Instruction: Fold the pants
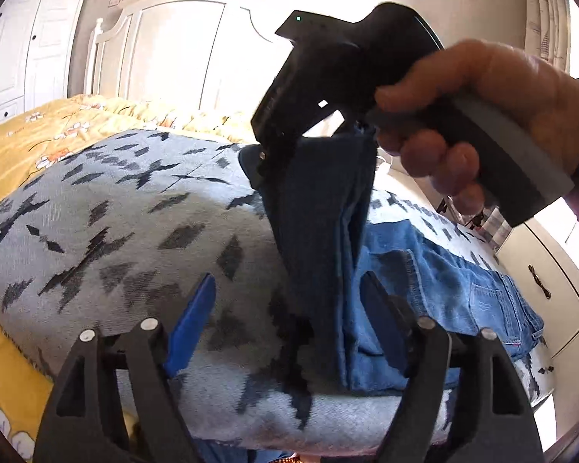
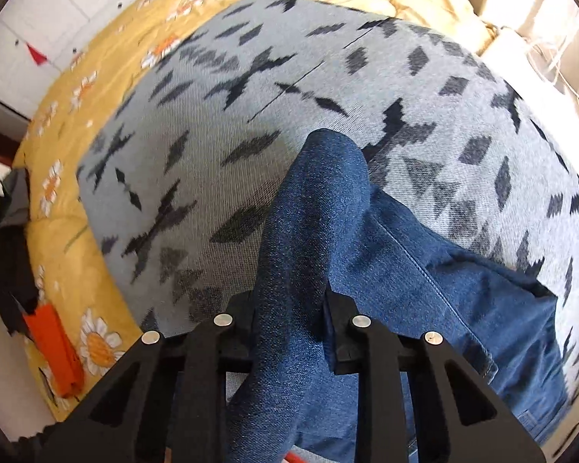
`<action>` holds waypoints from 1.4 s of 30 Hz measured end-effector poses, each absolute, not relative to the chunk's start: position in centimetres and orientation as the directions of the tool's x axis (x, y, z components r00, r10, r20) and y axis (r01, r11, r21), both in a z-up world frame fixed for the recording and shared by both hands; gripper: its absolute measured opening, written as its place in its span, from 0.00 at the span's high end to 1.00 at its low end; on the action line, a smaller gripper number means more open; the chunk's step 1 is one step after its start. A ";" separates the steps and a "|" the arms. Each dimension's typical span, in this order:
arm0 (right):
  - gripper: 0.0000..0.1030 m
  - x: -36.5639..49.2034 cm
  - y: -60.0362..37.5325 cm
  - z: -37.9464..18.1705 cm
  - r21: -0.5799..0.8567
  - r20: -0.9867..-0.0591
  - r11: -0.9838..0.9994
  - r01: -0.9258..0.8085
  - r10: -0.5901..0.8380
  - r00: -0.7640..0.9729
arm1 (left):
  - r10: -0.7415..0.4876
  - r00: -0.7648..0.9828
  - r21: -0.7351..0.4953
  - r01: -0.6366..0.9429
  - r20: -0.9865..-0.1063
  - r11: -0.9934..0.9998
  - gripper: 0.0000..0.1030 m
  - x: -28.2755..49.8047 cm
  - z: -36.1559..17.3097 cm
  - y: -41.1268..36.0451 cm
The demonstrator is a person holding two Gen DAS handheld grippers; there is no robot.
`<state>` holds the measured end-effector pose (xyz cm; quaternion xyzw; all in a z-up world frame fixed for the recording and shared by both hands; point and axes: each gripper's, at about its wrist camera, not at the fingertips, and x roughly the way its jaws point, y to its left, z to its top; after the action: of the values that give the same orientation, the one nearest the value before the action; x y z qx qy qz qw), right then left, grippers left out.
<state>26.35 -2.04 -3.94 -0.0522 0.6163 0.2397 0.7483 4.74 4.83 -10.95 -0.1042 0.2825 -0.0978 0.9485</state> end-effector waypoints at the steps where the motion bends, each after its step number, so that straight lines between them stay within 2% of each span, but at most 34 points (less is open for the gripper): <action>1: 0.76 26.3 -2.6 -3.5 0.229 -0.943 0.881 -0.414 0.307 0.132 | -0.231 0.831 -0.226 0.131 -0.506 0.965 0.18 4.6 -10.9 3.8; 2: 0.76 26.2 -3.3 -2.9 0.241 -0.937 0.883 -0.404 0.320 0.139 | -0.210 0.843 -0.190 0.131 -0.495 0.973 0.15 4.6 -11.0 2.7; 5: 0.76 25.5 -5.6 -1.0 0.277 -0.916 0.884 -0.377 0.361 0.174 | -0.110 0.860 -0.060 0.092 -0.498 0.994 0.15 5.7 -12.4 -1.2; 7: 0.76 25.0 -7.6 0.4 0.301 -0.898 0.883 -0.361 0.390 0.205 | -0.090 0.842 0.024 0.121 -0.531 0.992 0.41 6.5 -13.5 -3.7; 8: 0.76 24.6 -8.7 1.2 0.311 -0.888 0.882 -0.354 0.402 0.222 | -0.106 0.827 0.035 0.150 -0.551 0.988 0.75 6.8 -13.9 -4.5; 9: 0.77 24.2 -10.1 2.0 0.324 -0.878 0.881 -0.344 0.416 0.237 | -0.109 0.827 0.049 0.163 -0.551 0.985 0.81 6.7 -14.1 -5.1; 15: 0.77 20.8 -20.4 5.6 0.422 -0.791 0.866 -0.270 0.497 0.357 | -0.157 0.892 0.154 0.242 -0.425 0.958 0.88 4.3 -11.8 -9.7; 20: 0.77 16.7 -31.7 6.9 0.495 -0.711 0.849 -0.183 0.517 0.476 | -0.182 0.926 0.328 0.294 -0.330 0.898 0.89 1.6 -9.7 -17.4; 23: 0.77 14.5 -38.0 6.0 0.494 -0.701 0.861 -0.121 0.477 0.530 | -0.218 0.929 0.449 0.338 -0.298 0.827 0.89 0.0 -10.3 -23.3; 28: 0.77 12.3 -46.0 0.2 0.375 -0.773 0.927 0.002 0.312 0.552 | -0.262 0.897 0.591 0.433 -0.356 0.680 0.89 -1.7 -15.0 -32.3; 32: 0.77 12.3 -49.9 -6.7 0.353 -0.824 0.932 0.085 0.267 0.500 | -0.251 0.867 0.647 0.490 -0.431 0.583 0.88 -2.5 -19.6 -36.2; 34: 0.77 11.9 -51.5 -9.3 0.351 -0.839 0.929 0.117 0.257 0.480 | -0.234 0.871 0.669 0.483 -0.432 0.565 0.87 -2.7 -20.9 -37.0; 36: 0.83 11.6 -52.4 -10.7 0.350 -0.842 0.928 0.130 0.251 0.478 | -0.233 0.874 0.675 0.479 -0.427 0.561 0.87 -2.8 -20.9 -37.3; 42: 0.88 10.4 -52.5 -9.3 0.406 -0.786 0.908 0.100 0.292 0.545 | -0.229 0.869 0.679 0.488 -0.440 0.548 0.87 -2.5 -20.5 -37.2</action>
<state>10.37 -52.55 -9.32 0.2067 0.4737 0.0561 0.8543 -2.46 -37.16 -20.51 0.4282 0.1514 -0.2069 0.8666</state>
